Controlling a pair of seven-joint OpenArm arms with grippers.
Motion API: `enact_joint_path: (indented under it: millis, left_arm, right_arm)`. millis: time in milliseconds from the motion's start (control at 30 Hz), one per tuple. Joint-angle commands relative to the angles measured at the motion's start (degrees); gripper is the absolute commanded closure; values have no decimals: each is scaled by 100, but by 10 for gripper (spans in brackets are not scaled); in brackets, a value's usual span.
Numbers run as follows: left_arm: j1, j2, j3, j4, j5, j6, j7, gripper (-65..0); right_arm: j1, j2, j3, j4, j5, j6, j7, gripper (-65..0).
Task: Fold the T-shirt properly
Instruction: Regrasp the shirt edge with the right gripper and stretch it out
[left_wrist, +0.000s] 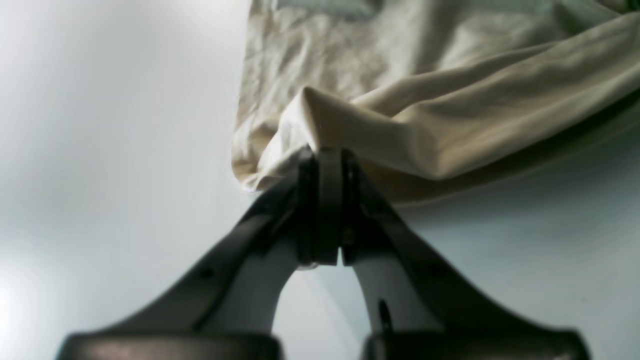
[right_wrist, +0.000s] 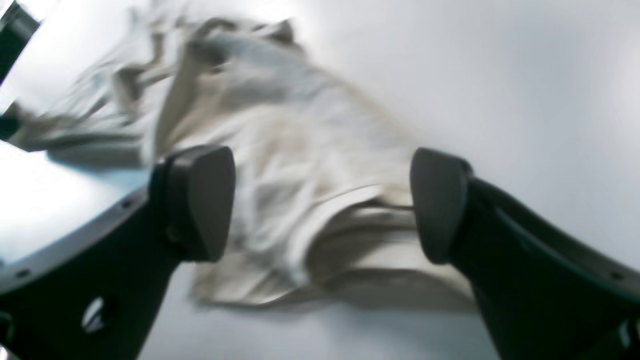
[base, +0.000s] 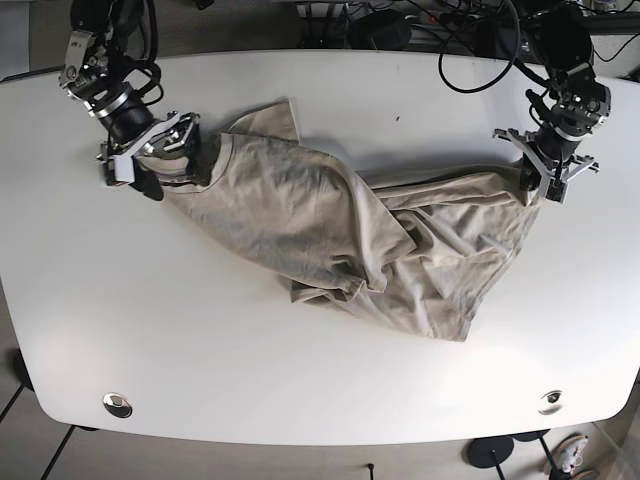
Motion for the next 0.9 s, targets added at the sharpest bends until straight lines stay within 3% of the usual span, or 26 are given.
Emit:
enact_joint_path:
  millis: [33, 100, 200, 333, 433, 667, 733, 833, 900]
  left_arm:
    - [-41, -71, -15, 142, -69, 32, -131, 0]
    - [-32, -71, -15, 98, -69, 58, -131, 0]
    - [-23, -71, -15, 107, -69, 76, -113, 0]
    - [-23, -62, -15, 81, -69, 85, -113, 0]
    - [-14, -62, -15, 81, -69, 85, -104, 0]
    - [-14, -62, -41, 81, -60, 85, -104, 0]
    - [-5, -53, -32, 72, -60, 85, -104, 0]
    - [-5, 35, -41, 72, -60, 85, -104, 0]
    - [-14, 43, -32, 72, -60, 85, -104, 0]
  right_arm:
    - [65, 153, -645, 101, -484, 37, 138, -525]
    - [320, 126, -1629, 92, -1591, 37, 147, -525]
    - [698, -32, -2473, -31, -2857, 2, 147, -525]
    - [1164, -445, -2957, -409, -4220, 37, 147, -525]
    - [1384, -524, -3291, -805, -4905, 37, 174, -525]
    - [1454, -515, -3563, -1350, -5002, -7, 710, -523]
    - [1463, -524, -3546, -1543, -5002, -24, 956, -493]
    - [1489, -524, -3546, -1904, -5002, -543, 1343, -346]
    - [1551, -524, -3546, -2035, -4976, -772, 1563, -244]
